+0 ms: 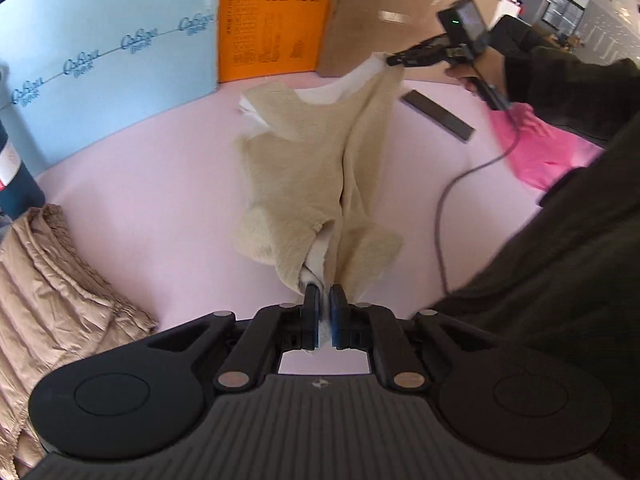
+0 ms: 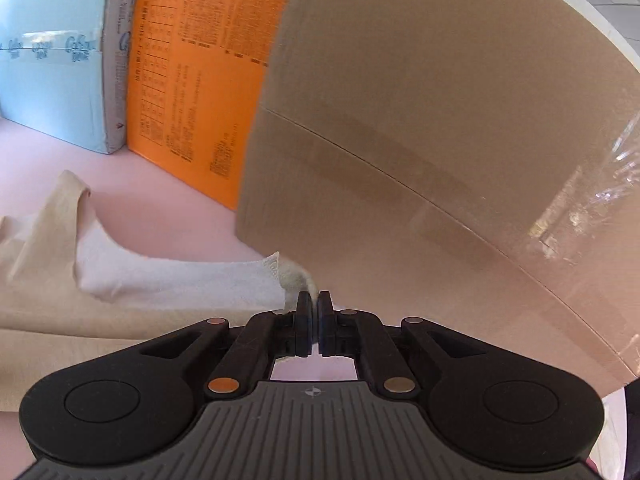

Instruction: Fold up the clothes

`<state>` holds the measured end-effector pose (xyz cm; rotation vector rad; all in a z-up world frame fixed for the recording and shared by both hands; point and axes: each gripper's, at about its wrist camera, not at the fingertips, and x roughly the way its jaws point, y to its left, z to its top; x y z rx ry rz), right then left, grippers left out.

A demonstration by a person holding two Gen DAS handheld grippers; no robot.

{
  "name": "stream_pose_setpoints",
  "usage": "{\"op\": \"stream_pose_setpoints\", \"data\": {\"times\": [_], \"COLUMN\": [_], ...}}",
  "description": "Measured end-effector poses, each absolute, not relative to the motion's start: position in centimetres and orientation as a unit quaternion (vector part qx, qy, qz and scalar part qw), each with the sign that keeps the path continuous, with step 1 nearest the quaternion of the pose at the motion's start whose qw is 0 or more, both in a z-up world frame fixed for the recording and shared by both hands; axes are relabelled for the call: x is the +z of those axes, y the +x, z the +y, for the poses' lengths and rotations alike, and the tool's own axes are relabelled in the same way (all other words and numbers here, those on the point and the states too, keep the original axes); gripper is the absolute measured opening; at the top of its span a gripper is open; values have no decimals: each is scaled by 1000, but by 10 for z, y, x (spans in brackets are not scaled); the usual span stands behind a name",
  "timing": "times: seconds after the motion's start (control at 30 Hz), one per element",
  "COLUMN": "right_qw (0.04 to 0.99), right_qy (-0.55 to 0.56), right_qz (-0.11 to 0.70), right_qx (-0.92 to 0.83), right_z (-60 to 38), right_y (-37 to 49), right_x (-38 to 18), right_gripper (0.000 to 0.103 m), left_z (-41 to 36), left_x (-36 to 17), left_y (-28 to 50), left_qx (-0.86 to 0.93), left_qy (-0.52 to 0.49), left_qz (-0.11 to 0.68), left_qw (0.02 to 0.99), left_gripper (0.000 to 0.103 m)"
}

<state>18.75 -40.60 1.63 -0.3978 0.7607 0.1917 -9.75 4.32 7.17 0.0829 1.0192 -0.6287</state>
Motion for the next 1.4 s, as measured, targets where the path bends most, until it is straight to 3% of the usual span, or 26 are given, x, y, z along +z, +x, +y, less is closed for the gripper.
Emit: {"op": "stream_pose_setpoints", "data": {"times": [0.03, 0.1, 0.13, 0.17, 0.2, 0.27, 0.57, 0.6, 0.67, 0.7, 0.8, 0.87, 0.9, 0.93, 0.97, 1.03, 1.2, 1.3, 1.33, 1.37, 1.4], "right_qw": [901, 898, 901, 904, 906, 910, 917, 912, 901, 897, 884, 877, 873, 870, 866, 858, 848, 850, 850, 849, 847], "right_qy": [-191, -181, -173, -168, -165, -159, -24, -18, -25, -25, -13, -9, -6, -4, -2, 2, 21, 34, 34, 30, 27], "right_qz": [382, 398, 395, 391, 388, 379, 370, 370, 369, 369, 374, 379, 382, 384, 386, 391, 388, 379, 378, 378, 378], "right_qx": [78, 51, 44, 41, 43, 53, 147, 174, 224, 240, 281, 296, 303, 310, 318, 332, 361, 365, 366, 369, 372], "right_z": [-413, -423, -426, -428, -428, -429, -417, -407, -382, -373, -348, -340, -336, -332, -328, -320, -314, -320, -320, -320, -320], "right_y": [193, 195, 191, 185, 178, 161, 101, 93, 72, 64, 42, 35, 31, 27, 23, 16, 5, 8, 9, 10, 10], "right_x": [12, 6, 5, 6, 6, 8, 3, 3, 3, 2, -3, -6, -8, -9, -11, -14, -16, -12, -12, -11, -11], "right_gripper": [4, 6, 7, 11, 15, 41, 54, 55, 68, 70, 71, 71, 71, 71, 71, 71, 71, 73, 75, 75, 75], "left_z": [41, 40, 43, 46, 49, 56, -4, -16, -36, -43, -66, -87, -97, -106, -115, -122, -94, -51, -37, -23, -8], "left_x": [73, 64, 57, 52, 47, 38, 22, 15, -1, -9, -33, -47, -52, -55, -55, -45, 20, 17, 9, -3, -14], "left_y": [-104, -105, -104, -100, -96, -86, 38, 61, 106, 128, 186, 215, 228, 237, 244, 254, 228, 225, 227, 230, 228], "left_qx": [-312, -304, -294, -278, -261, -223, -203, -189, -161, -148, -124, -122, -125, -127, -128, -173, -283, -177, -124, -68, -28], "left_qy": [45, 63, 70, 80, 91, 108, 78, 61, 9, -36, -133, -150, -150, -144, -135, -142, -158, -126, -104, -74, -57], "left_qz": [483, 500, 516, 526, 530, 535, 436, 436, 447, 465, 502, 519, 527, 526, 521, 505, 351, 342, 361, 393, 414], "left_qw": [817, 809, 802, 800, 802, 807, 873, 878, 880, 872, 846, 833, 827, 828, 833, 833, 878, 914, 918, 914, 908], "left_gripper": [7, 23, 43, 55, 57, 57, 68, 68, 68, 68, 70, 81, 81, 74, 46, 6, 8, 16, 43, 81, 88]}}
